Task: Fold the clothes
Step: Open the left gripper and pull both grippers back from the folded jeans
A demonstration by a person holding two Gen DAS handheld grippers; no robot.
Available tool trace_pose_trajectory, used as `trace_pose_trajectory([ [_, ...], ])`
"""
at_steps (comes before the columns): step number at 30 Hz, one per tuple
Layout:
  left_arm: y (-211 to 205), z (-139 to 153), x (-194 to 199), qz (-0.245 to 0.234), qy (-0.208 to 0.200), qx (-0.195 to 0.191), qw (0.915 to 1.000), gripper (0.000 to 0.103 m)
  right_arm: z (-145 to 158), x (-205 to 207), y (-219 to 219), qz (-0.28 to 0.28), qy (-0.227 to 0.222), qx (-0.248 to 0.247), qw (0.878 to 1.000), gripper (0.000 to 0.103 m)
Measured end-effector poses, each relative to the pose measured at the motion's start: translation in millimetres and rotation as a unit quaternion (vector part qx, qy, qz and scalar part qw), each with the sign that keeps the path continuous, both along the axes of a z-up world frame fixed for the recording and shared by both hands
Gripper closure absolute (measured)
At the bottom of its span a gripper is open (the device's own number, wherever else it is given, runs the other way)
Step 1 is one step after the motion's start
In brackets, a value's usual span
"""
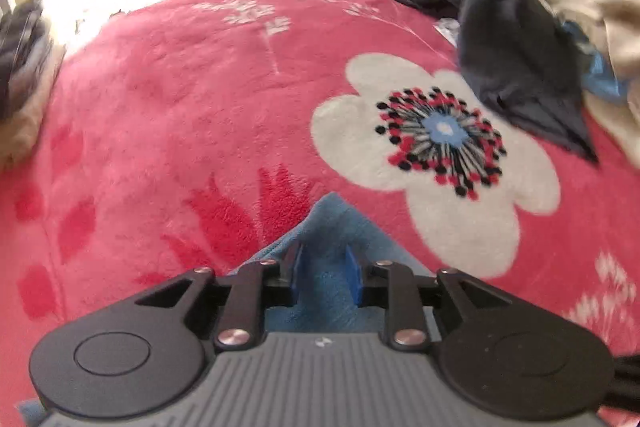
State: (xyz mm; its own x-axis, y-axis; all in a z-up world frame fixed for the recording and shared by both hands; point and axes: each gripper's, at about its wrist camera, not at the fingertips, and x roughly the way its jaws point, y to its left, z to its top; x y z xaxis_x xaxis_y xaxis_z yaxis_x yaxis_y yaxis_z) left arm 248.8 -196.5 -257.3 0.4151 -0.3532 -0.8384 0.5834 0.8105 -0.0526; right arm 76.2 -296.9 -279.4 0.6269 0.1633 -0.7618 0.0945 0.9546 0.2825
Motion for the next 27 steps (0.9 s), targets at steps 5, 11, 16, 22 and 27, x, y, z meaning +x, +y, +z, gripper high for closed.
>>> trace_pose_trajectory([
  [5,29.2,35.0,-18.7,0.002,0.004,0.011,0.9999,0.076,-1.4,1.5,-0.4,0.004,-0.001,0.000,1.000,0.086],
  [11,106.2,62.1,-58.2,0.057,-0.001,0.029,0.9980,0.073,-0.5,1.0,1.4,0.000,-0.001,-0.005,1.000,0.086],
  [16,132.9,22.5,-65.0,0.093,0.018,0.068,0.9931,0.074,0.4,-0.9,0.2,-0.010,-0.001,0.002,1.000,0.086],
  [22,128.7,58.4,-94.5,0.082,-0.021,0.046,0.9954,0.071,2.6,-2.8,-0.3,-0.017,0.004,0.004,1.000,0.085],
  [27,124.7,35.0,-119.6,0.060,-0.009,0.078,0.9951,0.067,2.9,-3.1,2.2,-0.020,0.005,-0.003,1.000,0.085],
])
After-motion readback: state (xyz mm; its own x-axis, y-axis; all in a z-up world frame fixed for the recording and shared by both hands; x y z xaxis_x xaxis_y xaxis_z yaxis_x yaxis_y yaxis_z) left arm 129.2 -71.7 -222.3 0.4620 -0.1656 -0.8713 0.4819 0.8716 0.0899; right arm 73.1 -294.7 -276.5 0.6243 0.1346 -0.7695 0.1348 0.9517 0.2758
